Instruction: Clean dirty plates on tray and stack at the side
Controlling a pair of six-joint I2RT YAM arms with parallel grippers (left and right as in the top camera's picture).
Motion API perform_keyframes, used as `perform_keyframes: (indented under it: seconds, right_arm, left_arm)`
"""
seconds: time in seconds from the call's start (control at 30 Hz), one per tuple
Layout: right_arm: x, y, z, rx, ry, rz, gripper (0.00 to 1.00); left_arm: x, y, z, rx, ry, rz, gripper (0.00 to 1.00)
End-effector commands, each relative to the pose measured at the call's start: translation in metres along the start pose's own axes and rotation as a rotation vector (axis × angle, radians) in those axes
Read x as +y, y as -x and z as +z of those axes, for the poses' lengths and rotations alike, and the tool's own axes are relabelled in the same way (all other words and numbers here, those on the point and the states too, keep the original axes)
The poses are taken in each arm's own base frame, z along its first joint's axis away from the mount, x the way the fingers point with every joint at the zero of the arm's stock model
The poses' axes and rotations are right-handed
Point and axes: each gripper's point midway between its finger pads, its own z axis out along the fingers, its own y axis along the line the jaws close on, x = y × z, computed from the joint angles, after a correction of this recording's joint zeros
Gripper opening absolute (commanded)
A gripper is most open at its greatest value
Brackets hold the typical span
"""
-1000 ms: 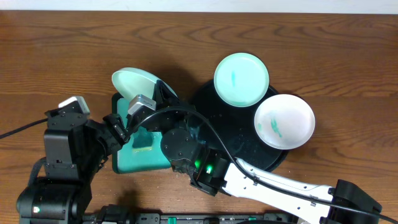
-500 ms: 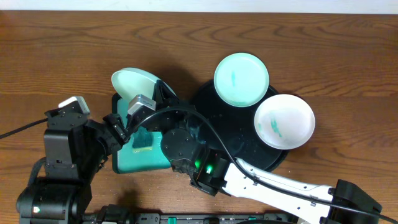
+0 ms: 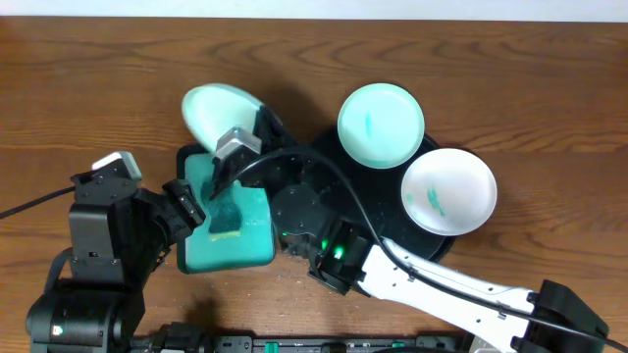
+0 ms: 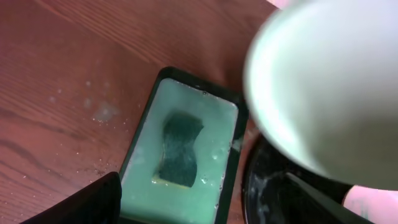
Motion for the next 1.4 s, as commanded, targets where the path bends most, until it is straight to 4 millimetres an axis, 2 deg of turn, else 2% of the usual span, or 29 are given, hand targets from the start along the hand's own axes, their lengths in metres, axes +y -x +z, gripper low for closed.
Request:
perform_keyframes:
  seconds: [0.0, 0.07, 0.1, 0.13, 0.2, 0.27, 0.37, 0.43, 0.5, 0.57, 0.67, 0.7, 0.77, 0.83, 0.9, 0.93, 1.0, 1.07, 1.1, 1.2, 1.23, 1.3, 1.37]
  right_arm:
    - [-0.011, 0.009, -0.004, -0.003, -0.033, -0.132, 0.01]
    - [-0.010, 0.011, -0.007, -0.008, -0.036, -0.005, 0.01]
    - [0.012, 0.013, -0.013, -0.019, 0.045, -0.075, 0.01]
    - [0.019, 0.013, -0.015, -0.024, 0.070, -0.126, 0.01]
    - [0.016, 0.013, -0.015, -0.020, 0.056, -0.116, 0.01]
    - [0.015, 0.015, -0.015, -0.024, 0.055, 0.003, 0.01]
    - [0.021, 0.017, -0.017, -0.031, 0.076, -0.015, 0.01]
    - [0.006, 0.010, -0.013, 0.002, 0.015, 0.042, 0.01]
    - [-0.009, -0.007, -0.007, 0.068, -0.061, 0.192, 0.01]
    - [-0.016, -0.035, -0.001, 0.156, -0.112, 0.349, 0.01]
    - [-0.005, -0.087, 0.007, 0.307, -0.100, 0.593, 0.01]
    - [0.005, -0.105, 0.009, 0.370, -0.053, 0.695, 0.01]
    - [0.029, -0.128, 0.012, 0.481, 0.101, 0.847, 0.01]
    - [0.042, -0.133, 0.015, 0.535, 0.265, 0.954, 0.01]
    - [0.043, -0.130, 0.018, 0.542, 0.417, 1.031, 0.01]
    - [0.036, -0.129, 0.019, 0.536, 0.461, 1.063, 0.01]
    - [0.008, -0.139, 0.023, 0.539, 0.470, 1.116, 0.01]
    - [-0.038, -0.166, 0.026, 0.562, 0.369, 1.166, 0.01]
    - [-0.055, -0.178, 0.026, 0.577, 0.321, 1.187, 0.01]
    - [-0.117, -0.232, 0.016, 0.651, 0.124, 1.253, 0.01]
    - [-0.139, -0.256, 0.008, 0.691, 0.038, 1.281, 0.01]
    - [-0.182, -0.312, -0.016, 0.794, -0.166, 1.340, 0.01]
    - [-0.215, -0.362, -0.047, 0.891, -0.357, 1.386, 0.01]
  left_arm:
    - [-0.002, 0.004, -0.004, -0.009, -0.012, 0.004, 0.81]
    - [-0.003, 0.004, -0.004, -0.011, -0.013, 0.004, 0.81]
    - [-0.003, 0.004, -0.004, -0.012, -0.014, 0.004, 0.81]
    - [-0.003, 0.004, -0.004, -0.013, -0.014, 0.004, 0.81]
    - [-0.003, 0.004, -0.004, -0.012, -0.014, 0.004, 0.81]
    - [-0.003, 0.004, -0.004, -0.012, -0.014, 0.004, 0.81]
    - [-0.003, 0.005, -0.004, -0.014, -0.015, 0.004, 0.81]
    - [-0.003, 0.005, -0.004, -0.014, -0.015, 0.004, 0.81]
    - [-0.003, 0.005, -0.004, -0.015, -0.016, 0.004, 0.81]
    - [-0.004, 0.006, -0.004, -0.018, -0.017, 0.003, 0.81]
    - [-0.005, 0.007, -0.004, -0.024, -0.022, 0.003, 0.81]
    - [-0.005, 0.008, -0.004, -0.026, -0.022, 0.000, 0.81]
    - [-0.005, 0.008, -0.004, -0.027, -0.024, -0.001, 0.81]
    - [-0.005, 0.008, -0.004, -0.027, -0.023, -0.001, 0.81]
    - [-0.005, 0.008, -0.004, -0.027, -0.024, -0.001, 0.81]
    - [-0.005, 0.008, -0.004, -0.027, -0.023, -0.001, 0.81]
    - [-0.005, 0.008, -0.004, -0.027, -0.023, 0.000, 0.81]
    - [-0.005, 0.008, -0.004, -0.027, -0.023, -0.001, 0.81]
    - [-0.005, 0.008, -0.004, -0.027, -0.023, 0.000, 0.81]
    - [-0.005, 0.008, -0.004, -0.027, -0.023, 0.000, 0.81]
    - [-0.005, 0.008, -0.004, -0.027, -0.023, 0.000, 0.81]
    - [-0.005, 0.008, -0.004, -0.026, -0.023, 0.000, 0.81]
    - [-0.005, 0.008, -0.003, -0.023, -0.021, 0.000, 0.81]
